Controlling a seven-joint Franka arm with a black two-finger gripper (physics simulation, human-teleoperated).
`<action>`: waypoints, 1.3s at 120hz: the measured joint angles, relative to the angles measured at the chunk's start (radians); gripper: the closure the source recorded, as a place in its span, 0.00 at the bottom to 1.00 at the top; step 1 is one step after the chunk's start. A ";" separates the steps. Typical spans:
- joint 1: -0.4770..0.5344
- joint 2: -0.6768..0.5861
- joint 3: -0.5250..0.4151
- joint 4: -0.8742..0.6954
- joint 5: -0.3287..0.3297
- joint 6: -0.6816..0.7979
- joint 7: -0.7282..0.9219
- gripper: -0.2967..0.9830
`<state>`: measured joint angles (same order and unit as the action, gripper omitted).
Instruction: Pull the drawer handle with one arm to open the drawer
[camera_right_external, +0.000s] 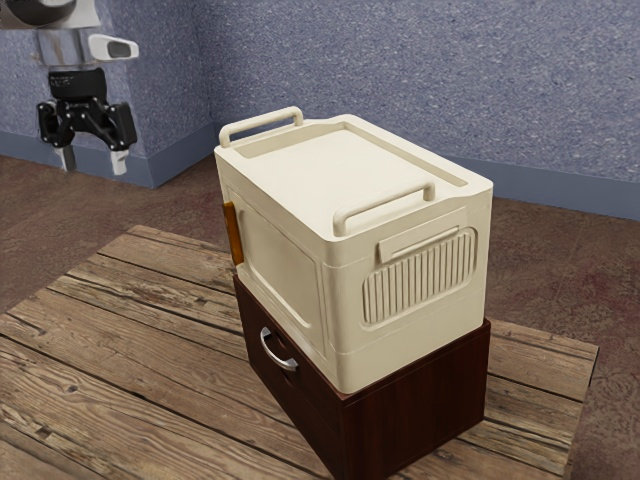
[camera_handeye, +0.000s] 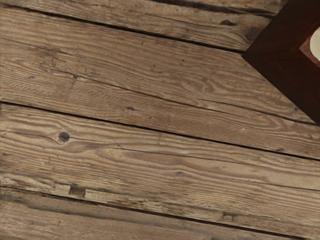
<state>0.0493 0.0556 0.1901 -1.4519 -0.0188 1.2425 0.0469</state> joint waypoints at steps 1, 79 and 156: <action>0.000 0.000 0.000 0.000 0.000 0.009 0.001 0.23; -0.102 -0.024 -0.148 0.266 0.001 0.114 -0.464 0.23; -0.275 -0.515 -0.019 -0.820 0.021 0.632 -1.105 0.23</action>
<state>-0.2260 -0.4593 0.1709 -2.2715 0.0017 1.8740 -1.0579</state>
